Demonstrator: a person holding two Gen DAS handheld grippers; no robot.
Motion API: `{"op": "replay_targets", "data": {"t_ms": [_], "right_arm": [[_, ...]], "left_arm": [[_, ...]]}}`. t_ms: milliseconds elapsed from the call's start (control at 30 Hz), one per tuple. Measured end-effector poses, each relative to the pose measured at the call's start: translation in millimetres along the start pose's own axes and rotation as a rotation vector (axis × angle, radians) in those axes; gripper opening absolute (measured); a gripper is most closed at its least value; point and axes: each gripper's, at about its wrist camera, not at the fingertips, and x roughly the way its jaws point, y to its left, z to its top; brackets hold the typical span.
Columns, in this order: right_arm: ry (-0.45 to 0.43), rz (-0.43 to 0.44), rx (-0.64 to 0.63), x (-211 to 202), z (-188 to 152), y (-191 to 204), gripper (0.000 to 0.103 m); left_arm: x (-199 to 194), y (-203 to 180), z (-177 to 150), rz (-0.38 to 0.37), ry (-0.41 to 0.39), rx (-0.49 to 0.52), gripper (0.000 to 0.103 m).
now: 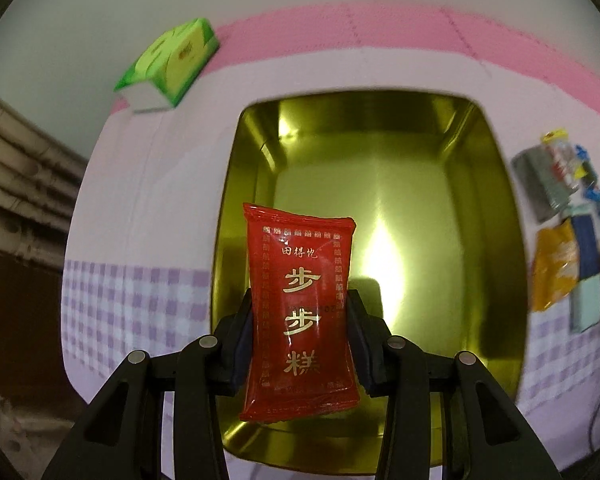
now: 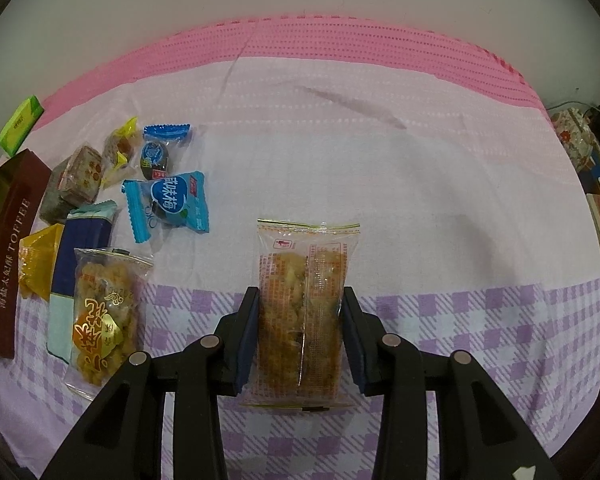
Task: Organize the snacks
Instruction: 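Carry the red packet into the gold tin and open the left tool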
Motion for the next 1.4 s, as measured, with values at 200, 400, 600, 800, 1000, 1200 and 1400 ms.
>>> {"op": "replay_targets", "data": {"t_ms": [200, 400, 600, 800, 1000, 1200, 1400], "right_arm": [[0.028, -0.003, 0.006, 3.4, 8.2, -1.2, 0.037], [0.042, -0.015, 0.030, 5.9, 14.8, -2.1, 0.036], [0.038, -0.021, 0.051, 5.4, 12.9, -0.8, 0.035], [0.014, -0.034, 0.061, -6.6, 11.2, 5.4, 0.035], [-0.063, -0.012, 0.036, -38.9, 22.5, 31.2, 0.035], [-0.119, 0.115, -0.027, -66.7, 37.7, 91.6, 0.035], [-0.099, 0.273, -0.133, -73.8, 40.0, 175.4, 0.035]], "left_arm": [[9.4, 6.9, -12.7, 0.014, 0.018, 0.006, 0.043], [13.5, 4.4, -18.7, 0.020, 0.014, 0.013, 0.043], [16.8, 4.3, -22.0, 0.013, 0.016, 0.004, 0.043], [16.1, 2.6, -24.3, 0.014, -0.006, 0.006, 0.044], [4.2, 4.2, -24.4, -0.015, -0.053, -0.019, 0.050], [-21.7, 20.7, -23.9, -0.055, -0.153, -0.102, 0.058], [-42.0, 55.1, -30.5, 0.020, -0.227, -0.221, 0.060]]}}
